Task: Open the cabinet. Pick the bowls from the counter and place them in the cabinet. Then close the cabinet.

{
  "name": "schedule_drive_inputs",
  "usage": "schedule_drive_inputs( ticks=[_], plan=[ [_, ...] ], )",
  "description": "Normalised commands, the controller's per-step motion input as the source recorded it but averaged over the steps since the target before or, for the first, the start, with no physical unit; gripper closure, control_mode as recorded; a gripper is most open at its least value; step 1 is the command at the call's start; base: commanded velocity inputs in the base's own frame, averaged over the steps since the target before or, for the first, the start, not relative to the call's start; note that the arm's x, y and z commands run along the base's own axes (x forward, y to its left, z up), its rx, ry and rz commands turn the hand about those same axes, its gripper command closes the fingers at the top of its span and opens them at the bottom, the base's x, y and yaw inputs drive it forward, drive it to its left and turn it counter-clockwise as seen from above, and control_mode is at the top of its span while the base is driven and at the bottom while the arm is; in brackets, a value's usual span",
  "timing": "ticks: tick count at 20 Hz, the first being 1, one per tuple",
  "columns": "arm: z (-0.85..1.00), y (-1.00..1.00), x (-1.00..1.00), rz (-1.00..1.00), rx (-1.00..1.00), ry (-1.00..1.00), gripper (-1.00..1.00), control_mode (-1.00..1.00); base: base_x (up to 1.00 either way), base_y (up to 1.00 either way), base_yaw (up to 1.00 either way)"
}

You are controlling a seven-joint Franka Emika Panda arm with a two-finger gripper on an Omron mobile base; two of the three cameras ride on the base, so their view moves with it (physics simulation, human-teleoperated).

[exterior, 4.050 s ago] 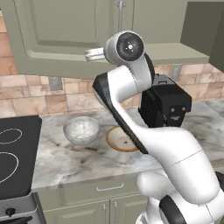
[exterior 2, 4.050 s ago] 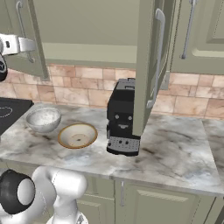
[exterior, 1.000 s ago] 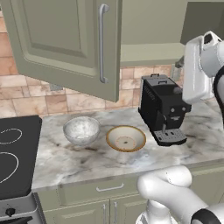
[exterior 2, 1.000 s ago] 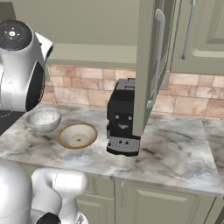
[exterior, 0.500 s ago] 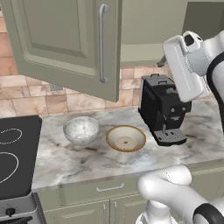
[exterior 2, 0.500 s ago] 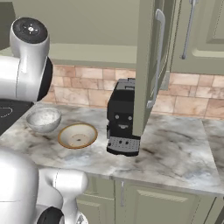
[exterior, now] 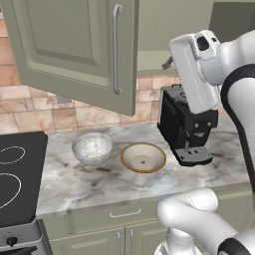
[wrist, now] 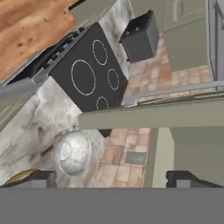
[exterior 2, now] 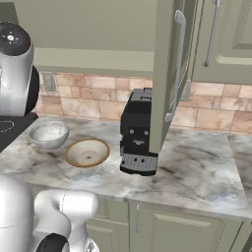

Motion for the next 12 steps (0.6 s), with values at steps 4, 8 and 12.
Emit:
schedule_drive_inputs(
  ticks=[4, 8, 12],
  plan=[
    [0.00, -0.43, 0.00, 0.11, 0.00, -0.22, -1.00, -1.00, 0.00, 0.00, 0.00],
    [0.00, -0.16, 0.00, 0.24, 0.00, -0.11, -1.00, -1.00, 0.00, 0.00, 0.00],
    [0.00, 0.00, 0.00, 0.26, 0.04, 0.00, -1.00, -1.00, 0.00, 0.00, 0.00]
  ],
)
